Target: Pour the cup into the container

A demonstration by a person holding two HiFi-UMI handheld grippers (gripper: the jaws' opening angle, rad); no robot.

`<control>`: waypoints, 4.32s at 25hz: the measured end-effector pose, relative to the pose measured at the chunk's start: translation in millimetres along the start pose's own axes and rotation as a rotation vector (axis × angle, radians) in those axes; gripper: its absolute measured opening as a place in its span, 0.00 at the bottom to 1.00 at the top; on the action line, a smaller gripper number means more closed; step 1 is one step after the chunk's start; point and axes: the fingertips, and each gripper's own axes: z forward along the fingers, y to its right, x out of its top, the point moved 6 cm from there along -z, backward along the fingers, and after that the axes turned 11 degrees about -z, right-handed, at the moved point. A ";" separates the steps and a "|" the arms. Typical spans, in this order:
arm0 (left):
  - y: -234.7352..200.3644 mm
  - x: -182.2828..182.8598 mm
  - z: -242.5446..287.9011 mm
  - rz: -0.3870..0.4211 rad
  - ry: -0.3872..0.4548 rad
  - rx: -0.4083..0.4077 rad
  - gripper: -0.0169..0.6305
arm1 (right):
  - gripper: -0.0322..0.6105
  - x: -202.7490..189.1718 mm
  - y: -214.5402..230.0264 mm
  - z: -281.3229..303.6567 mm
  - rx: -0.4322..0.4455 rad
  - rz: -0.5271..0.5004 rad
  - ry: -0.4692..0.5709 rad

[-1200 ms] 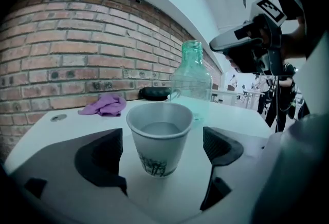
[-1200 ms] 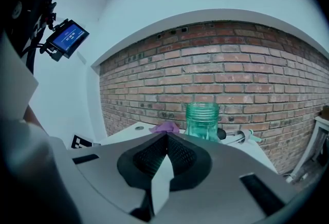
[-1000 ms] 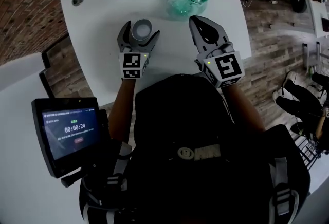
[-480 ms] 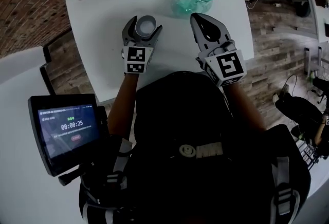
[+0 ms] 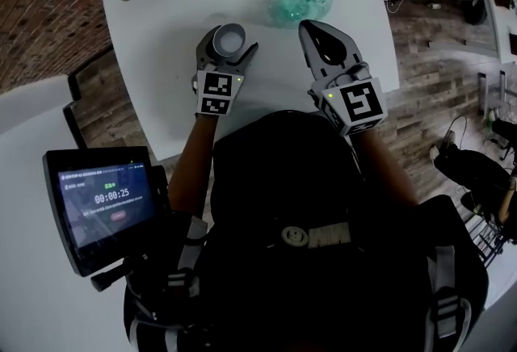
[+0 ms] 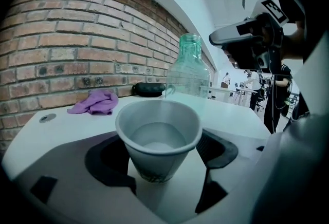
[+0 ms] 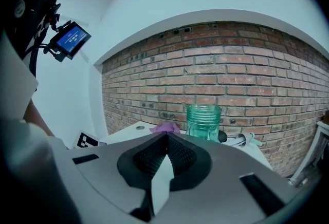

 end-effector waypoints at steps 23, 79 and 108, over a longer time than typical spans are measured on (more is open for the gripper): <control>-11.1 -1.5 5.1 -0.017 -0.015 0.079 0.48 | 0.04 -2.9 -4.0 3.4 0.003 0.005 0.007; 60.9 218.2 15.0 0.571 -0.262 -0.153 0.47 | 0.04 -28.2 105.1 -2.4 0.118 0.133 0.218; 77.9 227.5 30.5 0.853 -0.491 -0.120 0.47 | 0.04 -27.4 106.8 3.9 0.118 0.148 0.211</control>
